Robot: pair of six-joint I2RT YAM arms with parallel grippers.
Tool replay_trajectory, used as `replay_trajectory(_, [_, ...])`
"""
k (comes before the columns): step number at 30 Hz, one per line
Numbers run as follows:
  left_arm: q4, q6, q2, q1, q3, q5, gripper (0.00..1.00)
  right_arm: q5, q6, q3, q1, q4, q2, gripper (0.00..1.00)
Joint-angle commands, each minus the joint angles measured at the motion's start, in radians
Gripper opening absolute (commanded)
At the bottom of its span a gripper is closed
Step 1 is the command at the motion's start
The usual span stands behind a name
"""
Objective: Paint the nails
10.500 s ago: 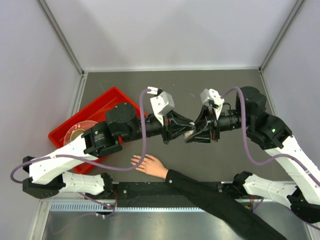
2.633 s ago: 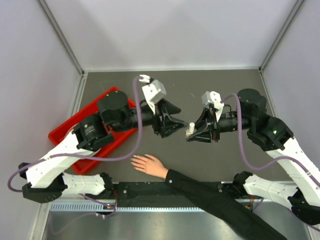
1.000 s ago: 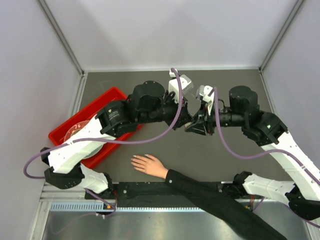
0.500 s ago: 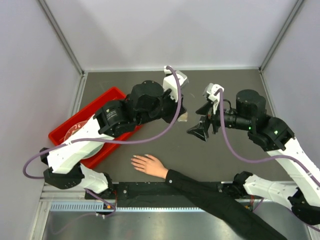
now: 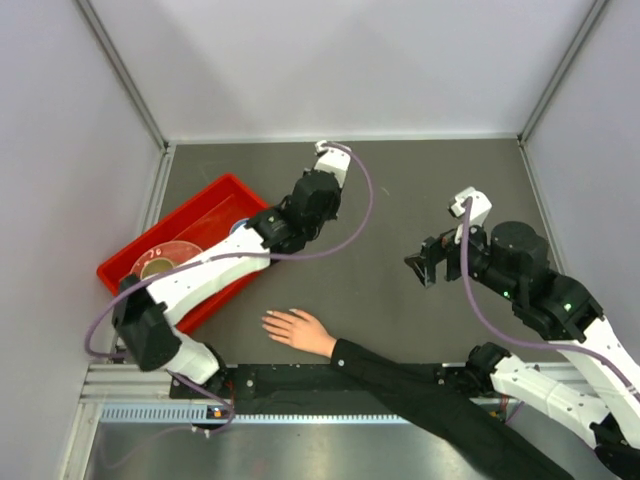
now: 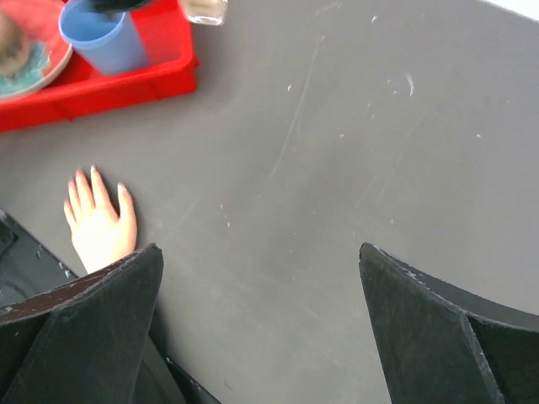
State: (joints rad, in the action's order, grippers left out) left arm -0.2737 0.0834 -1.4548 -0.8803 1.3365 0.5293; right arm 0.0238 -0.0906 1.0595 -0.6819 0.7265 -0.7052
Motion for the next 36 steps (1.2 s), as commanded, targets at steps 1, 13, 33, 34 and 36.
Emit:
replay_trajectory(1, [0.266, 0.093, -0.137, 0.121, 0.018, 0.043, 0.0, 0.039, -0.067, -0.024, 0.012, -0.038, 0.055, 0.97])
replay_trajectory(13, [0.453, 0.193, -0.499, 0.254, 0.119, 0.092, 0.0, 0.027, -0.075, -0.058, 0.012, -0.027, 0.127, 0.97])
replay_trajectory(33, [0.493, 0.309, -0.726, 0.323, 0.222, 0.158, 0.0, 0.022, -0.067, -0.076, 0.012, -0.022, 0.138, 0.97])
replay_trajectory(34, [0.489, 0.311, -0.731, 0.326, 0.225, 0.156, 0.0, 0.018, -0.067, -0.076, 0.012, -0.022, 0.139, 0.97])
replay_trajectory(36, [0.472, 0.306, -0.74, 0.325, 0.23, 0.156, 0.0, 0.011, -0.074, -0.073, 0.012, -0.021, 0.141, 0.97])
